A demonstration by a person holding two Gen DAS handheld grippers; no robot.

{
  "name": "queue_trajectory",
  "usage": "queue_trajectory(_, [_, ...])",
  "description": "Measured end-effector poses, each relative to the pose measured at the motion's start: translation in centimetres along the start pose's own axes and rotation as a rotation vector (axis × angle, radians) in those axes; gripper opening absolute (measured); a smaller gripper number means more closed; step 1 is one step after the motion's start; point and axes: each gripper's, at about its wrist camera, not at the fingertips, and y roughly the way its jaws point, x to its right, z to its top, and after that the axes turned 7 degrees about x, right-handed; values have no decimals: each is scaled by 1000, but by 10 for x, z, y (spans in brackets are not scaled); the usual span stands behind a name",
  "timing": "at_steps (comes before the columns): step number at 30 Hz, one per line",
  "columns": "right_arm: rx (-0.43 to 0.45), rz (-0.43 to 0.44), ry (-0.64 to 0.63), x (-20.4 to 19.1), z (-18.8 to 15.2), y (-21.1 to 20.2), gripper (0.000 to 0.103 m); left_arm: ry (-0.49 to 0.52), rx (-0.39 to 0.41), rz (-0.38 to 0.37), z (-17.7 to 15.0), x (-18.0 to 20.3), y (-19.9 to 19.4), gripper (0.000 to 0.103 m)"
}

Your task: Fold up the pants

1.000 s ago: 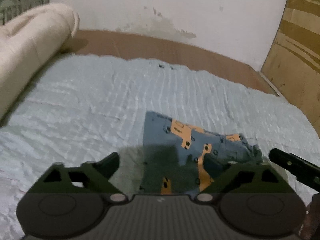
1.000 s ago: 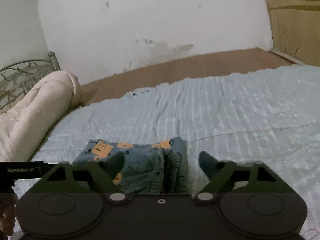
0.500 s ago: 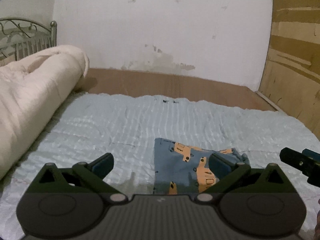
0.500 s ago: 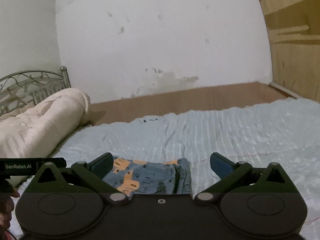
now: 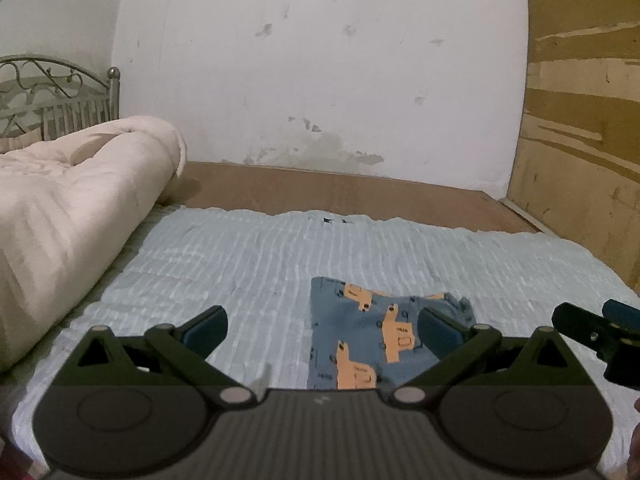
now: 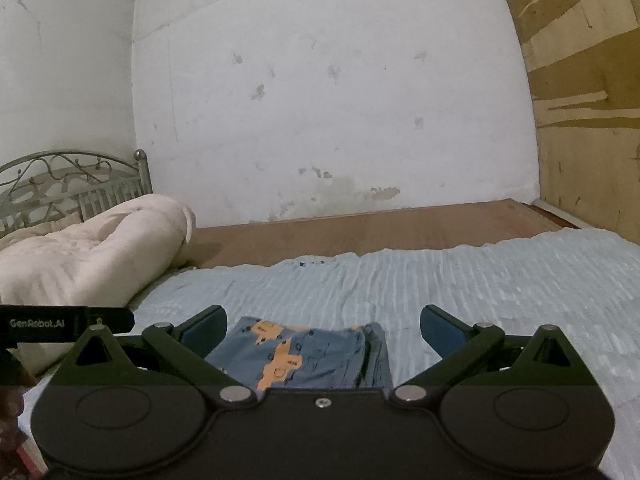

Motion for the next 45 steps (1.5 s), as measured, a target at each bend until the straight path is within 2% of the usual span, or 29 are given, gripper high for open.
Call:
queue_trajectory(20, [-16,-50,-17,-5,-38,-68,102,35,-12,-13,-57,-13,-46,103])
queue_trajectory(30, [-21,-55,-11,-2,-53,-74,102,64,-17,-17,-72,-10,-49,103])
queue_trajectory(45, [-58,-55,-4,1,-63,-63,102,67,-46,-21,-77,-11,-41,103])
